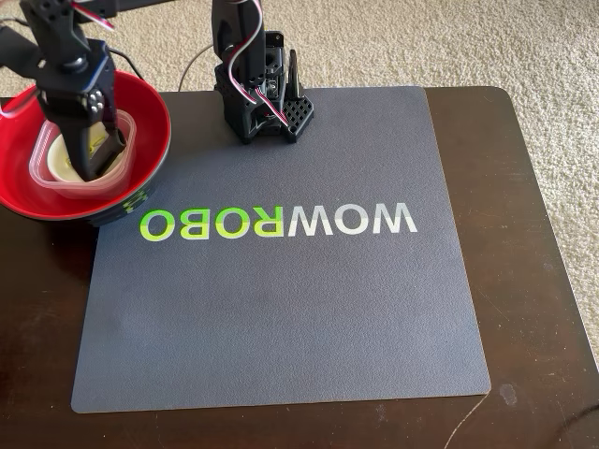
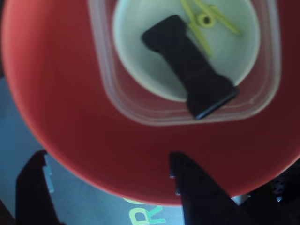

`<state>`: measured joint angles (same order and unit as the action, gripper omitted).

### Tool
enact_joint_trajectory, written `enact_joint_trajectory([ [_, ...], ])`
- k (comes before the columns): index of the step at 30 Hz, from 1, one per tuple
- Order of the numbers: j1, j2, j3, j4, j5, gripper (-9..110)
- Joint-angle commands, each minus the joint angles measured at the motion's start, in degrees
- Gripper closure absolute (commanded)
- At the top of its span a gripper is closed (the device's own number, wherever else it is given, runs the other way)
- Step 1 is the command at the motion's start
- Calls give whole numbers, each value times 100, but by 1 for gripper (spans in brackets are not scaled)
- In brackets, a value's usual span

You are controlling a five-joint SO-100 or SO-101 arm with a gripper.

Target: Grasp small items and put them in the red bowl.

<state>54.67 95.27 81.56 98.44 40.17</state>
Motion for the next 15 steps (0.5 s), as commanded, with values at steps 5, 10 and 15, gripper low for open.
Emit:
enact_joint_trajectory([
  [5,-2355,1969,360,-88,-1107,101],
  [10,-4166,2320,431,-158,-2329,101],
  [15,-4702,3023,2364,-1222,-2408,101],
])
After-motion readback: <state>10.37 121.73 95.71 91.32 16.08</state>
